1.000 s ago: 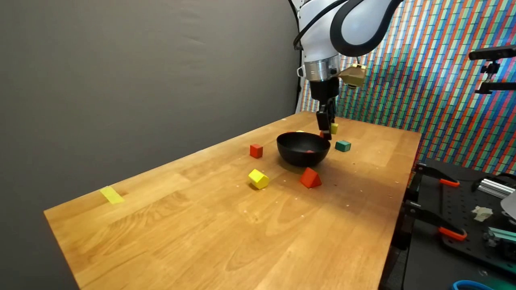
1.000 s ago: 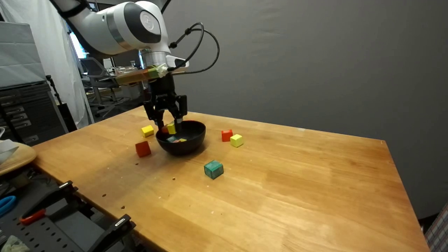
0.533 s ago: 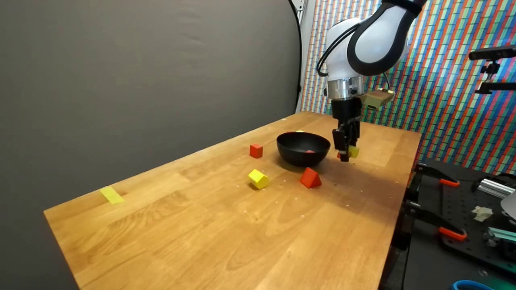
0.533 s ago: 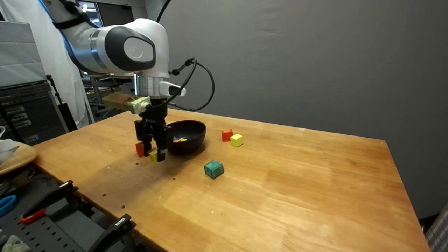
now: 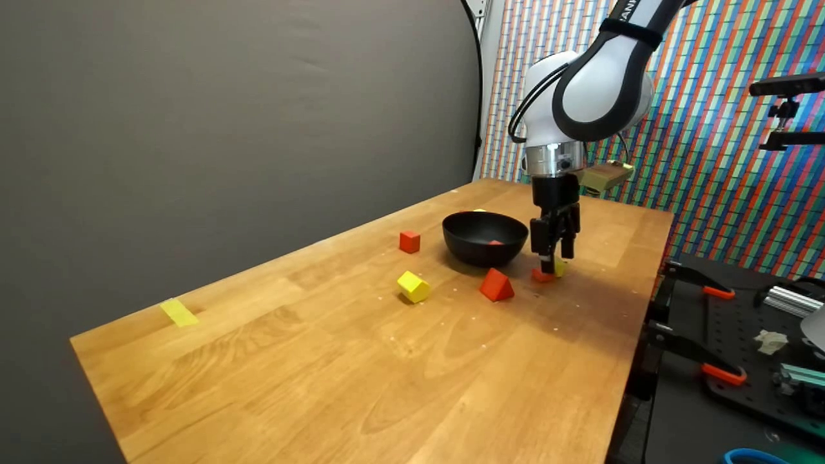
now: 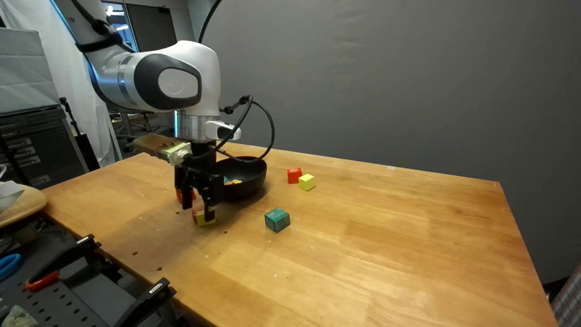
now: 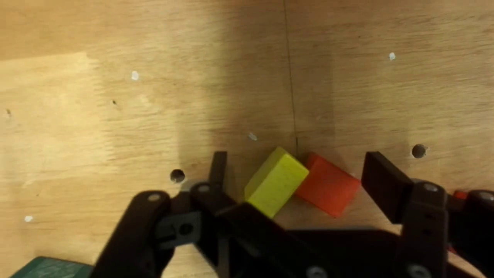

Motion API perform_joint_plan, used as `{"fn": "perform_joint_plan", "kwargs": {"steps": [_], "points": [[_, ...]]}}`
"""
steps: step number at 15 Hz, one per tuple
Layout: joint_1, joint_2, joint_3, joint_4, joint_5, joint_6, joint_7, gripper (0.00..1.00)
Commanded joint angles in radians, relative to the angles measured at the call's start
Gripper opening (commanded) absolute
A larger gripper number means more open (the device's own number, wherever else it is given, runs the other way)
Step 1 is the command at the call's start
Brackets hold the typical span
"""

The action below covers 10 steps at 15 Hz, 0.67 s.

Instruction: Remove the objects from the bowl and put them on the table

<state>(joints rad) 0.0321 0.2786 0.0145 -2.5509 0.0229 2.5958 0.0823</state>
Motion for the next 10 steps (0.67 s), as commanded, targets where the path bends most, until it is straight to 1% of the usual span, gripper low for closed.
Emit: {"fn": "perform_joint_plan", "kwargs": {"steps": [1, 3, 5, 6, 7, 9, 10], "points": [[0.045, -0.126, -0.040, -0.065, -0.106, -0.048, 0.096, 1.00], [0.061, -0.203, -0.053, -0.109, -0.182, -0.018, 0.169, 1.00], [0.067, -0.277, -0.059, -0.130, -0.286, -0.019, 0.256, 1.00], [0.060, -0.302, -0.054, -0.120, -0.338, -0.035, 0.284, 1.00], [0.046, -0.320, -0.042, -0.105, -0.369, -0.050, 0.293, 0.99], [0.021, -0.316, -0.026, -0.035, -0.382, -0.096, 0.236, 1.00], [0.014, -0.297, -0.023, 0.015, -0.362, -0.121, 0.184, 1.00]]}}
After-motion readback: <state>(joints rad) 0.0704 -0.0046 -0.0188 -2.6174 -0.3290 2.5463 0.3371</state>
